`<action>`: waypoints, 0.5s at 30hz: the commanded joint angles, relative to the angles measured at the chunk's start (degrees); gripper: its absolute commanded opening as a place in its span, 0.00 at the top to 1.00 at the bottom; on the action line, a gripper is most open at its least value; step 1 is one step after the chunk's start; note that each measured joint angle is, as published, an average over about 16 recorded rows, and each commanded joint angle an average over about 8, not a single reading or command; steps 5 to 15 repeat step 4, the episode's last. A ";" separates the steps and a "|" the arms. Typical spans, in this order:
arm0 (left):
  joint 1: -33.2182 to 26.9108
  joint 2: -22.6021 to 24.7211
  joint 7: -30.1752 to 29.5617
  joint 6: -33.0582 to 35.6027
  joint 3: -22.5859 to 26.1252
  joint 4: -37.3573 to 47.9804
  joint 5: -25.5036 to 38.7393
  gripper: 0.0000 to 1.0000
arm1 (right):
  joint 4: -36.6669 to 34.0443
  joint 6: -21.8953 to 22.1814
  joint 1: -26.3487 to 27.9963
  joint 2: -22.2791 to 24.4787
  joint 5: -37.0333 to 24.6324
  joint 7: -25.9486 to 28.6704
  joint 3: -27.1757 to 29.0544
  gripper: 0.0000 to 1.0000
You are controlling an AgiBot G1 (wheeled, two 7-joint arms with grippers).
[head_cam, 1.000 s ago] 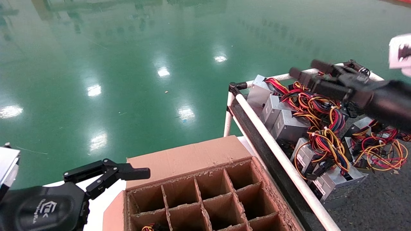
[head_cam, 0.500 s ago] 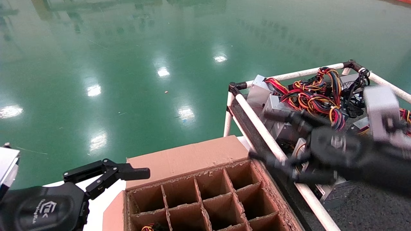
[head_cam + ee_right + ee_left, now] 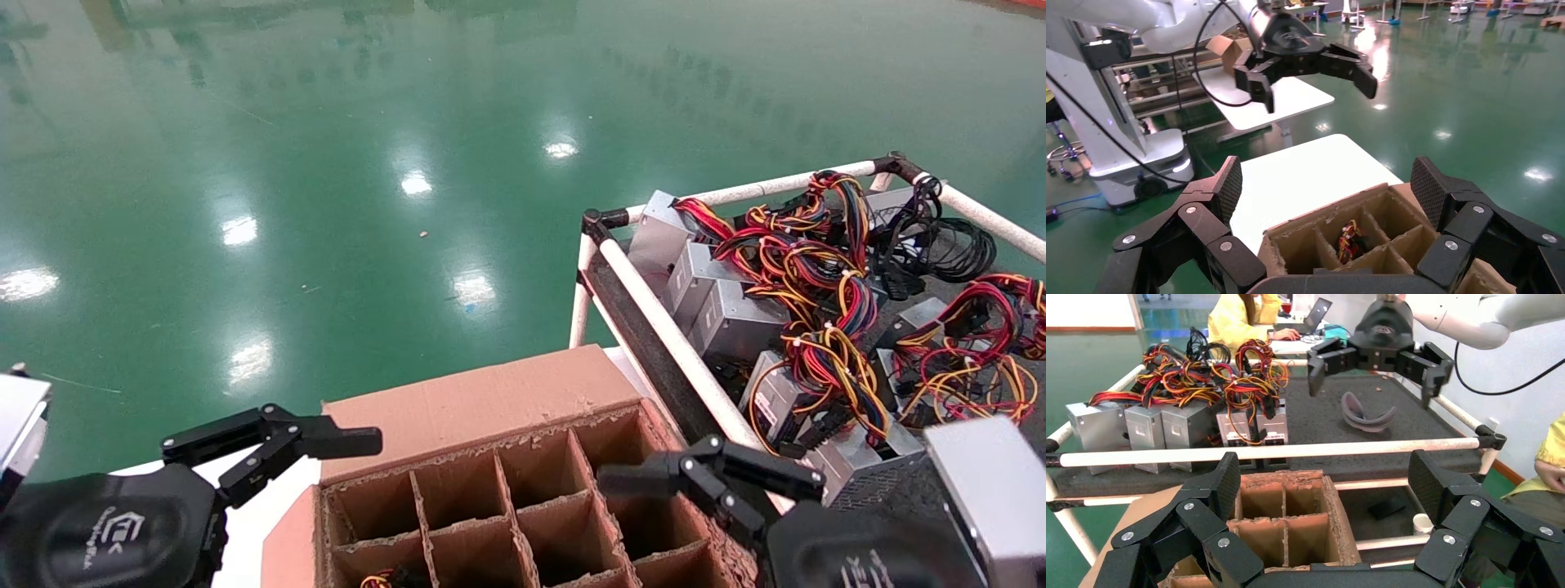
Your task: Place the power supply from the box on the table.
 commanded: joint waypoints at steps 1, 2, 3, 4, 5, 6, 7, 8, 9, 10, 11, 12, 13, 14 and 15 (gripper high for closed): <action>0.00 0.00 0.00 0.00 0.00 0.00 -0.01 0.00 | 0.41 -0.28 -0.26 0.11 0.17 -0.03 0.04 0.00; 0.00 0.00 0.00 0.00 0.00 0.00 -0.01 0.00 | 0.32 -0.22 -0.21 0.10 0.17 -0.03 0.04 0.00; 0.00 0.00 0.00 -0.01 0.00 0.01 -0.01 0.00 | 0.23 -0.16 -0.17 0.08 0.16 -0.02 0.04 0.00; 0.00 0.00 0.00 0.00 0.00 0.00 -0.01 0.00 | 0.14 -0.10 -0.12 0.06 0.15 -0.02 0.04 0.00; 0.00 0.00 0.00 0.00 0.00 0.00 -0.01 0.00 | 0.14 -0.10 -0.12 0.06 0.15 -0.02 0.04 0.00; 0.00 0.00 0.00 0.00 0.00 0.00 -0.01 0.00 | 0.14 -0.10 -0.12 0.06 0.15 -0.02 0.04 0.00; 0.00 0.00 0.00 0.00 0.00 0.00 -0.01 0.00 | 0.14 -0.10 -0.12 0.06 0.15 -0.02 0.04 0.00; 0.00 0.00 0.00 0.00 0.00 0.00 -0.01 0.00 | 0.14 -0.10 -0.12 0.06 0.15 -0.02 0.04 0.00; 0.00 0.00 0.00 0.00 0.00 0.00 -0.01 0.00 | 0.14 -0.10 -0.12 0.06 0.15 -0.02 0.04 0.00; 0.00 0.00 0.00 0.00 0.00 0.00 -0.01 0.00 | 0.14 -0.10 -0.12 0.06 0.15 -0.02 0.04 0.00; 0.00 0.00 0.00 0.00 0.00 0.00 -0.01 0.00 | 0.14 -0.10 -0.12 0.06 0.15 -0.02 0.04 0.00; 0.00 0.00 0.00 0.00 0.00 0.00 -0.01 0.00 | 0.14 -0.10 -0.12 0.06 0.15 -0.02 0.04 0.00; 0.00 0.00 0.00 0.00 0.00 0.00 -0.01 0.00 | 0.14 -0.10 -0.12 0.06 0.15 -0.02 0.04 0.00; 0.00 0.00 0.00 0.00 0.00 0.00 -0.01 0.00 | 0.14 -0.10 -0.12 0.06 0.15 -0.02 0.04 0.00; 0.00 0.00 0.00 0.00 0.00 0.00 -0.01 0.00 | 0.14 -0.10 -0.12 0.06 0.15 -0.02 0.04 0.00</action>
